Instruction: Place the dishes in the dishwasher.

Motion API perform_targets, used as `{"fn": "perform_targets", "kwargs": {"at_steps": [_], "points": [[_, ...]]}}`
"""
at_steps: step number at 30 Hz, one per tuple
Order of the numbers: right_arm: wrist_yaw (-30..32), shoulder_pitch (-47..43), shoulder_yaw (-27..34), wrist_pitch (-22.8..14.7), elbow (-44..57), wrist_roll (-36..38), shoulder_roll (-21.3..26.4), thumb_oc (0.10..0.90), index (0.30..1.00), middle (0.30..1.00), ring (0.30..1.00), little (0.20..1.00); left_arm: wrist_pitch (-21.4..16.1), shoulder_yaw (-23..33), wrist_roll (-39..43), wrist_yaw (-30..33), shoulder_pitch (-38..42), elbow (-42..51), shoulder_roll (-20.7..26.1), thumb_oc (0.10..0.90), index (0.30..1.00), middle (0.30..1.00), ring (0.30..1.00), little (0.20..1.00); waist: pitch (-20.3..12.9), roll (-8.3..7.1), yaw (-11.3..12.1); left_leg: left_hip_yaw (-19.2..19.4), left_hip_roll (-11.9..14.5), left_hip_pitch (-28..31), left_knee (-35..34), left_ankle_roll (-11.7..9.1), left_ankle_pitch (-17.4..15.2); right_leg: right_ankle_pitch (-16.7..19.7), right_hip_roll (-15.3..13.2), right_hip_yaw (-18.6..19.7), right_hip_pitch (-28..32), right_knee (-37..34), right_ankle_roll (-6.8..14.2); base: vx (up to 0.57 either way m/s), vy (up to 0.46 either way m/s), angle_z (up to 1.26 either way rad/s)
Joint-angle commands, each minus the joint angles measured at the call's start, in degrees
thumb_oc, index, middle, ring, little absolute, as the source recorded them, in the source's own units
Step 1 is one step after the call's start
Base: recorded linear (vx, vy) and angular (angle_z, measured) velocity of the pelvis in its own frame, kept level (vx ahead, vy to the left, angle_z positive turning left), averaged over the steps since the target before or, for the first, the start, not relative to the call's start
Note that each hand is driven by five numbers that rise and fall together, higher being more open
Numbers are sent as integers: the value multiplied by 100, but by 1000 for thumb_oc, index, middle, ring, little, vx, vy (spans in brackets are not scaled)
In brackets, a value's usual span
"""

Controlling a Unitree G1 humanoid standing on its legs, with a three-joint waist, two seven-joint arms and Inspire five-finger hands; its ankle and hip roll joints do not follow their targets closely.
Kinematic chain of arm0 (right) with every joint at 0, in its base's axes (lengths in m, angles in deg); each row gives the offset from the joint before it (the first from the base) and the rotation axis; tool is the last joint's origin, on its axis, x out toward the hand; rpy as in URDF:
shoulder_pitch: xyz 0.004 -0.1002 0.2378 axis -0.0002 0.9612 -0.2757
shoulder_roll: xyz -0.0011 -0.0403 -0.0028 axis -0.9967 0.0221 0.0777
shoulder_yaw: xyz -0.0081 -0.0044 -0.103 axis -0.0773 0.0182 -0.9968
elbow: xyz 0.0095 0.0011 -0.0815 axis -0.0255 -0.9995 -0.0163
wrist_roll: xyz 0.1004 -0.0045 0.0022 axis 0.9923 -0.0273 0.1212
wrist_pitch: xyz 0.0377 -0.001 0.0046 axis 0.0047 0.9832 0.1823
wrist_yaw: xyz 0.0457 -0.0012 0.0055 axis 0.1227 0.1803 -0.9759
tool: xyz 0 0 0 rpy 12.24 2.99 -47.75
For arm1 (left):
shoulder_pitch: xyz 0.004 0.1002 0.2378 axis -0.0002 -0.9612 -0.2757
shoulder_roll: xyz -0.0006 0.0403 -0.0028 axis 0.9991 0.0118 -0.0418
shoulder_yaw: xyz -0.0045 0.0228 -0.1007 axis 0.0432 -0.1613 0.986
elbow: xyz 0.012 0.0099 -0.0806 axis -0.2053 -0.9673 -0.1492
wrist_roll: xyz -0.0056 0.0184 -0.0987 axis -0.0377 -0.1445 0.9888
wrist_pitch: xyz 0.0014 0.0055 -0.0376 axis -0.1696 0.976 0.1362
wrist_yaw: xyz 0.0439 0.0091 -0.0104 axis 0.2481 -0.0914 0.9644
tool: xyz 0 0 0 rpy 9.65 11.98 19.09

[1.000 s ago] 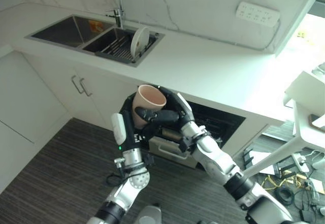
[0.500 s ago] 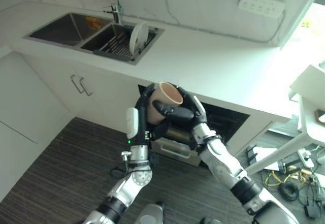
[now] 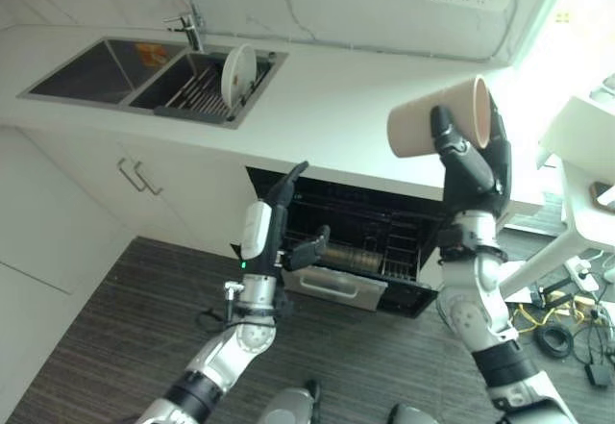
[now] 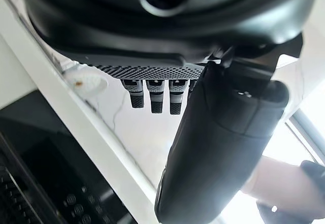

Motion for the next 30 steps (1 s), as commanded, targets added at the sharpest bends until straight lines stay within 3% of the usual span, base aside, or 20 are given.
{"fn": "perform_targets", "kwargs": {"at_steps": [1,7,10,11,12,14,17,22,30], "points": [[-828,-457,104,-561,650,26,168,400,300,300,300,300,-468,216,436,-622,206,863,252,800,900,900,900,900,-503,51,48,319,507,388,289,-273,-961,-525,34,281,-102,93,105,0,0,0],[-1621,-180,218,-184,899,676,371,400,300,300,300,300,99,309,662,-1449,-29,699,630,800,900,900,900,900,-554,62,-20,450,541,463,289,-300,-922,-562,65,313,-139,93,77,19,-36,-1],[-2023,50,366,-100,1134,918,625,400,300,300,300,300,76,289,428,-1595,-174,561,736,800,900,900,900,900,-402,-133,-20,533,380,621,289,-426,-408,-495,-57,369,-129,93,11,34,-99,13],[-2106,93,447,-219,1186,931,761,400,300,300,300,300,-52,358,197,-1635,-289,572,795,800,900,900,900,900,-181,-131,47,47,338,229,845,-593,170,-429,0,633,-196,93,-89,-70,88,45],[-2098,24,463,-163,1196,921,782,400,300,300,300,300,-60,398,144,-1637,-310,542,817,800,900,900,900,900,-164,-84,53,-91,328,184,668,-546,115,-416,14,715,-253,93,-84,-64,281,22],[-2072,-196,388,18,1163,934,741,400,300,300,300,300,-65,465,-96,-1567,-332,425,891,800,900,900,900,900,-195,182,10,-242,528,-35,289,-573,-94,-443,106,849,-351,93,19,-43,495,35],[-1772,-387,207,51,1109,556,563,400,300,300,300,300,60,288,-489,-1405,-97,47,988,800,900,900,900,900,-313,387,-160,-85,765,-350,289,-639,-285,-465,27,911,-397,93,192,35,436,13],[-2368,97,217,190,1078,511,471,400,300,300,300,300,141,242,-714,-1126,-37,-404,1198,800,900,900,900,900,-566,375,-263,91,758,-255,289,-546,-584,-363,-310,705,-490,93,381,121,174,-38],[-2376,450,147,391,1121,554,437,400,300,300,300,300,136,456,-1519,-546,-435,-440,1127,800,900,900,900,900,-650,231,-229,253,826,-185,289,-458,-773,-383,-311,604,-615,93,352,98,-25,-24]]}}
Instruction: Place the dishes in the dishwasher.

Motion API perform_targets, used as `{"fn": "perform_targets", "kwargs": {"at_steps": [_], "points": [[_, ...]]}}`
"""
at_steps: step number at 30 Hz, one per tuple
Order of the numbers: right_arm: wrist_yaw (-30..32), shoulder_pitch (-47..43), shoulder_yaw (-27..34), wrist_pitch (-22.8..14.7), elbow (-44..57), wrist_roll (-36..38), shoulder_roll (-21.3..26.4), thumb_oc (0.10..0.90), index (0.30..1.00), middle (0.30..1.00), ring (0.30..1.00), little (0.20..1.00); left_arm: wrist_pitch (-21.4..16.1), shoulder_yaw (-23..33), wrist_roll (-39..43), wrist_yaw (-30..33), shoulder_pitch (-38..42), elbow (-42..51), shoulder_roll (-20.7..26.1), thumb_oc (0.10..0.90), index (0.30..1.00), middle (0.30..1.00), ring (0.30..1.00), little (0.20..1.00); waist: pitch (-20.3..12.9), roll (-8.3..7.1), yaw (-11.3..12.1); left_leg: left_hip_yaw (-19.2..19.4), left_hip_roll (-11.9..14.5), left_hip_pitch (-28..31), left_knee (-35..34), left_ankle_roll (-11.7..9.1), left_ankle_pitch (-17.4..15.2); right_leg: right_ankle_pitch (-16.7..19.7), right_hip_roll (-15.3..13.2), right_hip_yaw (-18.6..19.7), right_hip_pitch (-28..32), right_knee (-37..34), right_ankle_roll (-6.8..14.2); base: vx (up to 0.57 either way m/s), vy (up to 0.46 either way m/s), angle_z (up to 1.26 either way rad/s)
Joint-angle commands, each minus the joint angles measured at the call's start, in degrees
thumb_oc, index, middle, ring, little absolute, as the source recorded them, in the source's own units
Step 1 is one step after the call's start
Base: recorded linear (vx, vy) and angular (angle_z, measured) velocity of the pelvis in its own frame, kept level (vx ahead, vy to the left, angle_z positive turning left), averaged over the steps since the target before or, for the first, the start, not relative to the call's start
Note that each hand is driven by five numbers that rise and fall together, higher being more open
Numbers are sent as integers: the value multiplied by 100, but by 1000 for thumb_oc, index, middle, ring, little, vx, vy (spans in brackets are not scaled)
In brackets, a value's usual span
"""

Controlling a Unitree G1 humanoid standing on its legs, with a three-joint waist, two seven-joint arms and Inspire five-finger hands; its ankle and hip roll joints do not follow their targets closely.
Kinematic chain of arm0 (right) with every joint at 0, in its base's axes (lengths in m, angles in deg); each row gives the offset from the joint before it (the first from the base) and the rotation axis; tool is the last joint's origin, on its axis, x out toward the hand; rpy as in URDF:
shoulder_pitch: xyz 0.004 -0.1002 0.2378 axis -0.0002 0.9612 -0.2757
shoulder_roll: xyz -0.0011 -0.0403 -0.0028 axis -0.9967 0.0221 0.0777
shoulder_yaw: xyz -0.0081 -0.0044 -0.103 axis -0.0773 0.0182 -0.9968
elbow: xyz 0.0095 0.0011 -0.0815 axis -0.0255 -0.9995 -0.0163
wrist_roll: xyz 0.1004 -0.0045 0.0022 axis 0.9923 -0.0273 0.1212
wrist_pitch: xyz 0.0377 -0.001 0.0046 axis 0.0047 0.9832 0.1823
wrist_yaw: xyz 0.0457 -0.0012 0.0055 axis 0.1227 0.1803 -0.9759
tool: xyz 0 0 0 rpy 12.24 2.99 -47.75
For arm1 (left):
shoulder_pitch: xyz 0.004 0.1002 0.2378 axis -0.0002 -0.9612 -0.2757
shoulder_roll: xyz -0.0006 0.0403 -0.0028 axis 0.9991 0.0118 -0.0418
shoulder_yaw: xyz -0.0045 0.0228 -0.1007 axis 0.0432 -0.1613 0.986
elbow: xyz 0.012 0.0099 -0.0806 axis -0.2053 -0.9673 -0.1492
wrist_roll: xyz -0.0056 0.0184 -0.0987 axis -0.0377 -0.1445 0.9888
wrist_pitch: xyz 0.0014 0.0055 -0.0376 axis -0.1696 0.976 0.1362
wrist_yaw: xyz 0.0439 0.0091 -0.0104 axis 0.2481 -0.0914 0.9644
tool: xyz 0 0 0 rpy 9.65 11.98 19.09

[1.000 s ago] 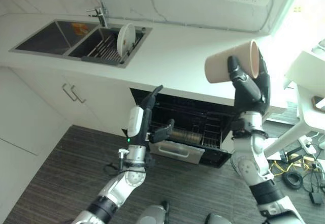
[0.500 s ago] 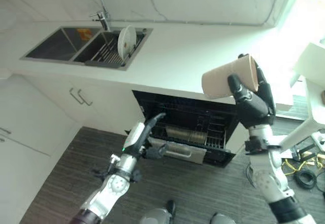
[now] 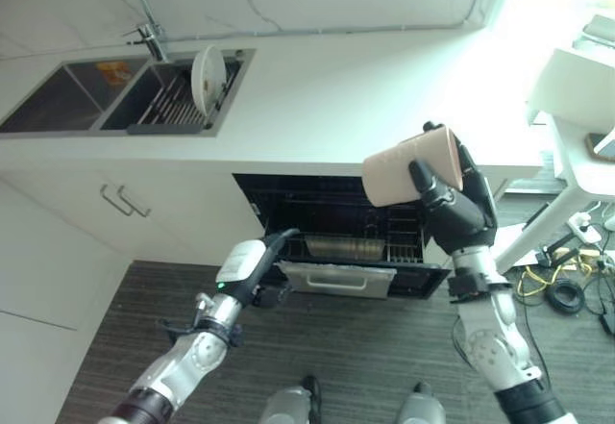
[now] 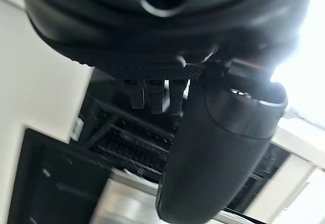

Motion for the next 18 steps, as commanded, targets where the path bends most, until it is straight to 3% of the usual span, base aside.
{"fn": "perform_targets", "kwargs": {"at_steps": [1,3,5,11,18], "points": [[-475,-425,232,-379,496,-102,161,400,300,300,300,300,-283,112,-323,664,70,450,69,800,900,900,900,900,-657,83,3,-496,313,13,45,-18,-759,-694,79,-158,-147,310,-46,56,-49,-5],[-596,-393,274,-252,466,-106,201,400,300,300,300,300,-299,124,-428,667,104,484,59,800,900,900,900,900,-633,74,-28,-503,350,-24,45,-49,-739,-708,125,-153,-176,310,-62,80,-65,-10],[-659,-361,174,141,348,-158,236,400,300,300,300,300,-32,86,-526,211,222,591,105,800,900,900,900,900,-605,95,-85,-535,395,-85,45,-94,-695,-725,186,-121,-206,310,-77,107,-57,-16],[-944,-311,40,571,132,-251,336,400,300,300,300,300,469,-156,-764,-219,625,513,330,800,900,900,900,900,-527,171,-269,-574,409,-196,45,-152,-617,-688,223,-30,-319,310,-69,38,29,-10],[-1229,-79,-29,1036,71,-283,456,400,300,300,300,300,898,-178,-756,-191,731,293,469,800,900,900,900,900,-427,189,-438,-604,360,-250,45,-151,-606,-623,228,95,-444,310,-18,40,50,-6]]}}
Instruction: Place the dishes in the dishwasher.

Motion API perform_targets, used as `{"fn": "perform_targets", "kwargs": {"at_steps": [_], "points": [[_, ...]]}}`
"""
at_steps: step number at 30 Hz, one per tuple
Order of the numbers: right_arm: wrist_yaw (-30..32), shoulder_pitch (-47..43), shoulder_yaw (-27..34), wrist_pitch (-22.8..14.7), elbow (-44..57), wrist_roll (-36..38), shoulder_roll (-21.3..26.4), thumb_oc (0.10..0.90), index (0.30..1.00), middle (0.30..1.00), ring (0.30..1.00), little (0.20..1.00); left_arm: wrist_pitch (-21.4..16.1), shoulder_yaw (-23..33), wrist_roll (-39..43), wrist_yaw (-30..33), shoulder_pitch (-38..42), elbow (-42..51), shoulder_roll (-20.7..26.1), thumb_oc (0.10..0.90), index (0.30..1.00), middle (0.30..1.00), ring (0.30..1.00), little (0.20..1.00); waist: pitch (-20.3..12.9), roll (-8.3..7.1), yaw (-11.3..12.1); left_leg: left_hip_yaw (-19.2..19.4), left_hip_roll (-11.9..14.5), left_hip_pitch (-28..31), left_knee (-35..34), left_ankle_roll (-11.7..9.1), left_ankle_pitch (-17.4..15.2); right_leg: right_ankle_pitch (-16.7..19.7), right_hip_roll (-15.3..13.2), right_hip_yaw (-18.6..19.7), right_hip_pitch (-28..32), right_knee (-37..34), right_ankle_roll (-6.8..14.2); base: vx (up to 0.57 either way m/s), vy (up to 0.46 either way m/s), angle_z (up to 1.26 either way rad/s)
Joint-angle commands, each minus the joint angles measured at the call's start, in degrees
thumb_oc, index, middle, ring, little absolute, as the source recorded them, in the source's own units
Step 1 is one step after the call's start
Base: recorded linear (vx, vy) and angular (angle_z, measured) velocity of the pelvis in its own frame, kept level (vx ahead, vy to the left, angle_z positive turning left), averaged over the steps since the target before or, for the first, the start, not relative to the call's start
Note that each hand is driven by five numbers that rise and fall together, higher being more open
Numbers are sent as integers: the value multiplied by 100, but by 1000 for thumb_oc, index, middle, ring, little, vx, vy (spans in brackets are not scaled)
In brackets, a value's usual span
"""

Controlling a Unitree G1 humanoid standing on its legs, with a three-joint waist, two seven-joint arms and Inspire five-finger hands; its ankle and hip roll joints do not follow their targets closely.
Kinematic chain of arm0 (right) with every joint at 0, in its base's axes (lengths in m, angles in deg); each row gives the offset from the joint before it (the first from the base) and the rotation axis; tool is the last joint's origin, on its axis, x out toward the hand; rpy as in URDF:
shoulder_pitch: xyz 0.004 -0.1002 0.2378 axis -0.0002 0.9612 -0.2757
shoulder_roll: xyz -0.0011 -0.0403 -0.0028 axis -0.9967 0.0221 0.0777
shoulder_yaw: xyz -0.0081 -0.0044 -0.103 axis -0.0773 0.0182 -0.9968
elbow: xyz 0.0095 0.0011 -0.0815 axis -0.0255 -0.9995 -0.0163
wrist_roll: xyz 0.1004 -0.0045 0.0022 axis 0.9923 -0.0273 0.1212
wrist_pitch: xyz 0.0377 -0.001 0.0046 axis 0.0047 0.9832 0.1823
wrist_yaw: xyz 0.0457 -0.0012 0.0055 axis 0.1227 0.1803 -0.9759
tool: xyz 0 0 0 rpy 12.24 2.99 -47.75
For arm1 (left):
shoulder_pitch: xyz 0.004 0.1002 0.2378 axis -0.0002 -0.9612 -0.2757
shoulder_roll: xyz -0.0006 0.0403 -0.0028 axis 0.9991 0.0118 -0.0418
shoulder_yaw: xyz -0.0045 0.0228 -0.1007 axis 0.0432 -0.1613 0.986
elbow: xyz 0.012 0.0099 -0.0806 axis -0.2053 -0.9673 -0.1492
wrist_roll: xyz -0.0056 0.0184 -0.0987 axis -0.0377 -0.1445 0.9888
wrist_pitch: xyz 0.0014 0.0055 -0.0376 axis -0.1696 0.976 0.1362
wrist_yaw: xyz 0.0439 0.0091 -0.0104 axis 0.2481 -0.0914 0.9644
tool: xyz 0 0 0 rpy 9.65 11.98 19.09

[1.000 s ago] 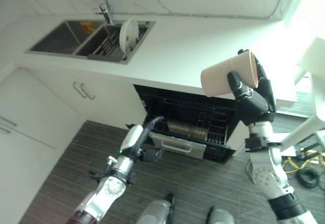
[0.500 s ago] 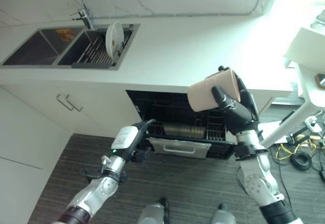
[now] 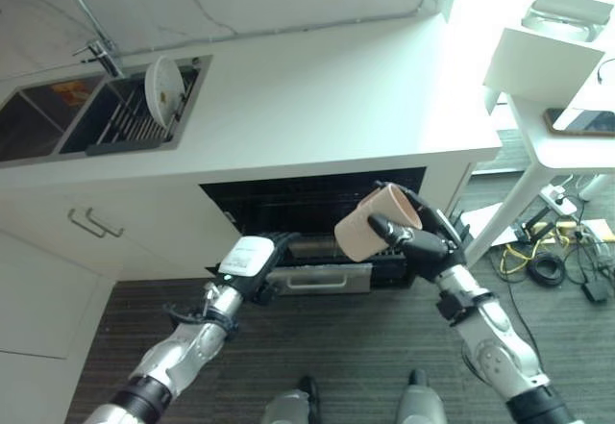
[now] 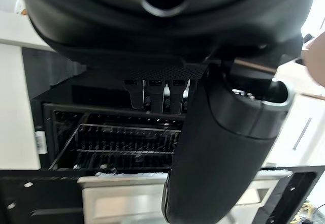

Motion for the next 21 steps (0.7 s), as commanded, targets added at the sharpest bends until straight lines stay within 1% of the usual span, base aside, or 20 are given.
{"fn": "perform_targets", "kwargs": {"at_steps": [1,2,4,7,10,12,13,14,15,16,18,21], "points": [[-579,-329,90,-395,541,-124,2,400,300,300,300,300,174,209,74,455,409,225,270,800,900,900,900,900,-233,-2,4,-692,108,-136,50,-33,-636,-598,-72,-131,-112,202,55,-9,89,-21],[-599,-344,80,-393,535,-123,19,400,300,300,300,300,238,201,72,476,440,208,267,800,900,900,900,900,-208,-2,-10,-693,98,-161,50,-27,-634,-586,-76,-116,-148,202,61,-18,107,-33],[-733,-456,18,-209,561,-111,106,400,300,300,300,300,405,158,91,443,545,64,243,800,900,900,900,900,-100,18,-73,-697,58,-258,50,-19,-621,-540,-85,-41,-279,202,82,-41,113,-30],[-739,-714,-113,-5,648,-114,253,400,300,300,300,300,637,45,184,532,849,-374,193,800,900,900,900,900,88,40,-182,-664,46,-414,50,-32,-576,-471,-97,50,-470,202,98,-112,95,-21],[-755,-881,-161,100,632,-119,296,400,300,300,300,300,718,20,292,520,1019,-649,197,800,900,900,900,900,210,40,-243,-622,49,-492,50,-32,-551,-433,-96,82,-573,202,99,-83,37,-9],[-783,-958,-221,97,640,-112,298,400,300,300,300,300,725,9,437,347,1090,-800,169,800,900,900,900,900,292,45,-271,-590,62,-537,50,-35,-527,-412,-94,101,-630,202,99,-80,41,-10],[-866,-1017,-244,119,651,-112,273,400,300,300,300,300,748,-12,512,140,1125,-923,103,800,900,900,900,900,340,55,-294,-566,72,-563,50,-43,-510,-396,-97,107,-664,202,100,-62,59,-19],[-865,-1091,-252,192,704,-126,265,400,300,300,300,300,812,-50,615,-312,1148,-1164,-15,800,900,900,900,900,373,70,-328,-512,93,-568,50,-49,-497,-386,-106,98,-677,202,110,-41,48,-22],[-854,-1102,-253,205,715,-125,262,400,300,300,300,300,809,-52,610,-350,1146,-1191,-30,800,900,900,900,900,377,70,-330,-512,96,-570,50,-52,-493,-383,-105,97,-680,202,109,-12,33,-16],[-824,-1152,-252,265,758,-125,253,400,300,300,300,300,754,-75,584,-596,1148,-1302,-93,800,900,900,900,900,398,69,-350,-498,109,-573,50,-53,-482,-371,-105,95,-686,202,111,-3,9,-4],[-793,-1209,-264,319,803,-141,256,400,300,300,300,300,659,-144,778,-905,1175,-1363,-159,800,900,900,900,900,418,70,-369,-477,118,-577,50,-60,-481,-367,-109,92,-694,202,115,0,0,0],[-751,-1283,-271,388,861,-147,269,400,300,300,300,300,675,-223,1059,-1458,1207,-1421,-261,800,900,900,900,900,448,100,-389,-453,128,-581,50,-67,-481,-364,-128,88,-706,202,122,-1,11,0]]}}
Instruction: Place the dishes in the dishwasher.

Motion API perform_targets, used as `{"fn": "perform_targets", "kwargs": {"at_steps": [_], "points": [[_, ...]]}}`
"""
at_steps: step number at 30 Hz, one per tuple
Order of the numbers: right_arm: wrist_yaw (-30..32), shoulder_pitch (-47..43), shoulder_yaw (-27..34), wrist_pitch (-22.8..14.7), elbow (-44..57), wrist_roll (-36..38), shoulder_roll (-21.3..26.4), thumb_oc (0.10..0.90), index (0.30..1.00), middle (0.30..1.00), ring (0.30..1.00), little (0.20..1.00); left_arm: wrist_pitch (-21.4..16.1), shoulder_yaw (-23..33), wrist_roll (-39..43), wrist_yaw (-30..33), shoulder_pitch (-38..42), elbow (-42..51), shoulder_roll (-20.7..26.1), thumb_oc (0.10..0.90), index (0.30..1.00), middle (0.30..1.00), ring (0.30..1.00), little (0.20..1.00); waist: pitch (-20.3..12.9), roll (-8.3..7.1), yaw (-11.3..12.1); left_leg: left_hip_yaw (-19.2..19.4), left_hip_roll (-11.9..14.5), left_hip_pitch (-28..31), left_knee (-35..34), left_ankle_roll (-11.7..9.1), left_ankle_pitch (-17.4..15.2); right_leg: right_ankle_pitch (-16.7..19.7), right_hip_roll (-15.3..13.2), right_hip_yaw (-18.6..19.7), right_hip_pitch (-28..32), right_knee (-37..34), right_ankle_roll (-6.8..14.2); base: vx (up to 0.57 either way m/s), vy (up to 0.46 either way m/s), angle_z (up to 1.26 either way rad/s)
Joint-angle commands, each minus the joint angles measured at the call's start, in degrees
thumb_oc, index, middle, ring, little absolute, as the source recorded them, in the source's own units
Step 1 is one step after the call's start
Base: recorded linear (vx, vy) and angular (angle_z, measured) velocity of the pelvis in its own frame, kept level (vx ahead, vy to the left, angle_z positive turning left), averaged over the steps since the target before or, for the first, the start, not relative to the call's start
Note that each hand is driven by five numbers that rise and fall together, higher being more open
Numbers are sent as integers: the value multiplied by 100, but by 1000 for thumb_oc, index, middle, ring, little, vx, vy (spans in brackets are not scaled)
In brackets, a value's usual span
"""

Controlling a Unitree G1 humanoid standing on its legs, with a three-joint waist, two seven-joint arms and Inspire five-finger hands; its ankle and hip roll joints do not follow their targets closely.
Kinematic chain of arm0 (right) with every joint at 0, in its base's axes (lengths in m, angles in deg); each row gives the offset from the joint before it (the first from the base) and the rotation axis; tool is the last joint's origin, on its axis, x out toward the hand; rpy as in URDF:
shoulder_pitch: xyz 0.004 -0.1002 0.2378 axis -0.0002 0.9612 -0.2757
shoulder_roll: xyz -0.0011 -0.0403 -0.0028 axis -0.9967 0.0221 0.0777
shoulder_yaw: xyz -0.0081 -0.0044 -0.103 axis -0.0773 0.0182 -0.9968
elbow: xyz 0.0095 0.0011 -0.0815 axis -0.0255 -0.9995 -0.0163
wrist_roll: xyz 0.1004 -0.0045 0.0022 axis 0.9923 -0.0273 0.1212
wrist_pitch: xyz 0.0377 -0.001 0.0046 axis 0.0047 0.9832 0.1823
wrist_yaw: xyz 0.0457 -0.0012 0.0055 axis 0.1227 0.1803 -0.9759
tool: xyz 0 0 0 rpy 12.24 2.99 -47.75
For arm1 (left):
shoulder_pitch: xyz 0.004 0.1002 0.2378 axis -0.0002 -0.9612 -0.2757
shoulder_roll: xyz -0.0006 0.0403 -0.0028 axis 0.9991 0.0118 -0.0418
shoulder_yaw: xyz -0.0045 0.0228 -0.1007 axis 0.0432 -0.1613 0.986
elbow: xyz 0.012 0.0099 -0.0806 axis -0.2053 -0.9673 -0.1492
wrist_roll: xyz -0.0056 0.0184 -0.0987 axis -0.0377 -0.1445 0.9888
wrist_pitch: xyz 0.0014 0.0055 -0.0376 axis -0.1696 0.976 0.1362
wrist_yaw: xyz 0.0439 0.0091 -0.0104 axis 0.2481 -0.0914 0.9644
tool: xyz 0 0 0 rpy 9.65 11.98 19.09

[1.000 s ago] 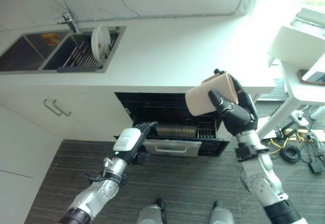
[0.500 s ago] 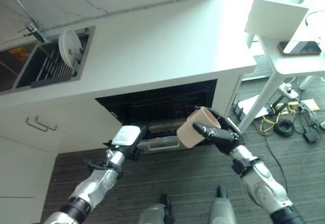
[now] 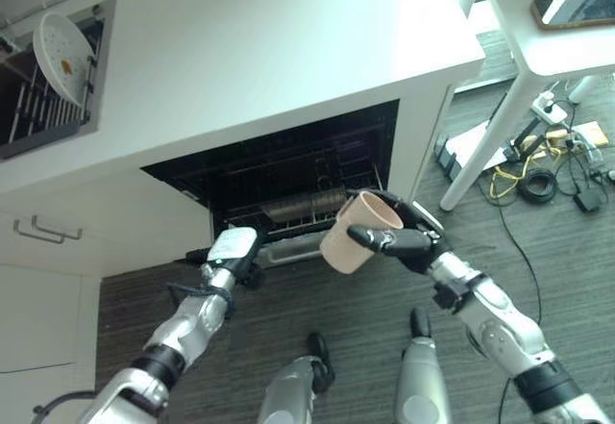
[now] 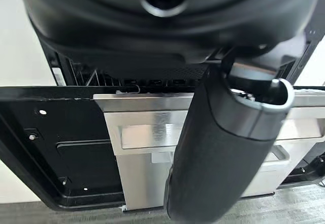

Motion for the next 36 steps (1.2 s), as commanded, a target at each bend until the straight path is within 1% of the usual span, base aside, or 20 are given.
{"fn": "perform_targets", "kwargs": {"at_steps": [1,3,4,6,9,12,14,15,18,21,22,23,25,28,31,34,36], "points": [[-304,-453,4,-280,1018,80,-164,400,300,300,300,300,-70,-43,498,-834,-74,-60,41,800,900,900,900,900,-312,-38,14,-725,269,10,-63,-165,-508,-882,-69,-456,120,481,52,-6,35,0],[-323,-477,21,-225,1062,115,-157,400,300,300,300,300,23,-72,802,-1195,-130,-23,-2,800,900,900,900,900,-301,-6,13,-718,264,17,-63,-167,-506,-883,-82,-455,125,481,52,-2,15,0],[-397,-474,18,-188,1082,153,-171,400,300,300,300,300,69,-90,1112,-1417,-187,-5,-33,800,900,900,900,900,-307,17,15,-716,256,33,-63,-162,-510,-888,-88,-459,142,481,53,0,0,0],[-503,-447,15,-155,1145,179,-186,400,300,300,300,300,179,-60,1425,-1672,-288,71,-129,800,900,900,900,900,-333,42,38,-704,256,62,-63,-158,-521,-905,-114,-487,178,481,65,0,0,0],[-537,-401,2,-162,1225,136,-216,400,300,300,300,300,362,-52,1444,-2119,-366,182,-156,800,900,900,900,900,-402,106,63,-691,255,110,-63,-166,-533,-929,-159,-518,232,481,85,12,-5,-1],[-391,-308,11,-116,1294,131,-276,400,300,300,300,300,515,-23,1461,-2638,-623,446,-128,800,900,900,900,900,-551,236,117,-674,236,215,-63,-164,-557,-976,-221,-559,348,481,104,78,10,0],[-301,-234,8,-71,1306,109,-322,400,300,300,300,300,601,-12,1380,-2868,-746,608,-90,800,900,900,900,900,-651,300,145,-647,244,290,-63,-169,-572,-1009,-254,-597,436,481,120,106,16,5],[-267,-162,-3,-68,1308,95,-347,400,300,300,300,300,646,30,1405,-3120,-812,745,-12,800,900,900,900,900,-733,346,170,-630,254,348,-63,-174,-579,-1037,-271,-622,508,481,128,100,4,6],[-275,67,26,-128,1296,-54,-447,400,300,300,300,300,699,161,1384,-3546,-917,1116,155,800,900,900,900,900,-908,398,238,-638,269,442,-63,-170,-603,-1089,-298,-664,641,481,149,80,-21,9],[-251,149,45,-210,1304,-60,-492,400,300,300,300,300,792,223,1341,-3979,-911,1373,319,800,900,900,900,900,-995,390,304,-671,285,479,-63,-170,-622,-1118,-314,-706,716,481,168,37,-50,8],[-248,153,48,-212,1306,-58,-497,400,300,300,300,300,805,227,1340,-4007,-914,1390,331,800,900,900,900,900,-998,387,305,-674,287,481,-63,-171,-623,-1120,-314,-710,721,481,169,22,-53,15],[-250,180,75,-238,1285,-61,-539,400,300,300,300,300,832,242,1285,-4205,-926,1446,364,800,900,900,900,900,-1036,380,336,-703,290,499,-63,-172,-634,-1133,-315,-730,758,481,172,17,-42,14],[-239,187,75,-275,1243,-85,-593,400,300,300,300,300,913,213,1202,-4357,-937,1491,368,800,900,900,900,900,-1068,363,365,-727,295,516,-63,-174,-648,-1148,-316,-755,793,481,176,20,-45,9],[-176,190,55,-298,1234,-102,-619,400,300,300,300,300,989,201,1102,-4423,-939,1569,410,800,900,900,900,900,-1111,339,401,-766,291,552,-63,-173,-672,-1167,-316,-781,845,481,180,29,-27,11],[-116,237,94,-337,1216,-122,-624,400,300,300,300,300,1131,266,804,-4551,-977,1655,495,800,900,900,900,900,-1140,318,454,-812,293,562,-63,-175,-685,-1173,-326,-812,876,481,189,14,-9,6],[-73,251,127,-310,1224,-146,-633,400,300,300,300,300,1088,313,748,-4553,-1021,1669,509,800,900,900,900,900,-1137,309,471,-843,288,567,-63,-175,-692,-1171,-323,-814,884,481,190,2,-1,1],[-35,272,140,-305,1228,-157,-645,400,300,300,300,300,1130,330,688,-4597,-1027,1692,511,800,900,900,900,900,-1137,290,483,-860,287,572,-63,-170,-703,-1174,-324,-825,893,481,195,3,-12,3]]}}
